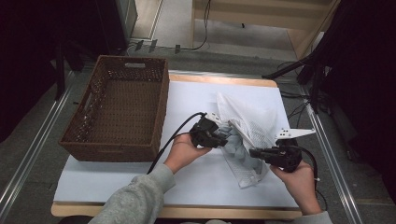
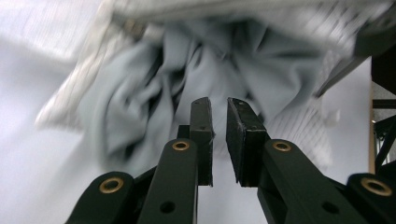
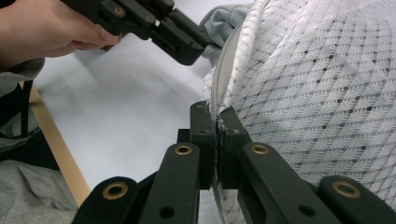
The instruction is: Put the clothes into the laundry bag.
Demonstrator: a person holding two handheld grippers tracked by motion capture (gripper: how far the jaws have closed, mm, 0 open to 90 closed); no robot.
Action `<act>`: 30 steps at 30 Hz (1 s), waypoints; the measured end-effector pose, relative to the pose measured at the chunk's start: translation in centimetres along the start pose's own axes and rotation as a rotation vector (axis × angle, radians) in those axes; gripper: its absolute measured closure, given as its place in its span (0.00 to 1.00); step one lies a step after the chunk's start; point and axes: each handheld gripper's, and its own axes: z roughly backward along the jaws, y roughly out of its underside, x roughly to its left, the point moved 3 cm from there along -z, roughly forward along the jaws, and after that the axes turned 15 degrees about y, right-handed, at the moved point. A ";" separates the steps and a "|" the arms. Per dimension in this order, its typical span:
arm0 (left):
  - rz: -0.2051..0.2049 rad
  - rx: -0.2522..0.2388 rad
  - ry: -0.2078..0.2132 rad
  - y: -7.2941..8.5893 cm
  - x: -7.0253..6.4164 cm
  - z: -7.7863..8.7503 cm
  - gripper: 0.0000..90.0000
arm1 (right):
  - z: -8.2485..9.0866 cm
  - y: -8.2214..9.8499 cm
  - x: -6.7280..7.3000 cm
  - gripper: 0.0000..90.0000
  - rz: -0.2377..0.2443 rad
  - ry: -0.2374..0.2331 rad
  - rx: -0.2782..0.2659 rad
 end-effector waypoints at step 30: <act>0.100 -0.047 -0.157 -0.3 6.3 1.3 0.76 | -0.3 -0.1 0.1 0.98 0.003 -0.011 0.010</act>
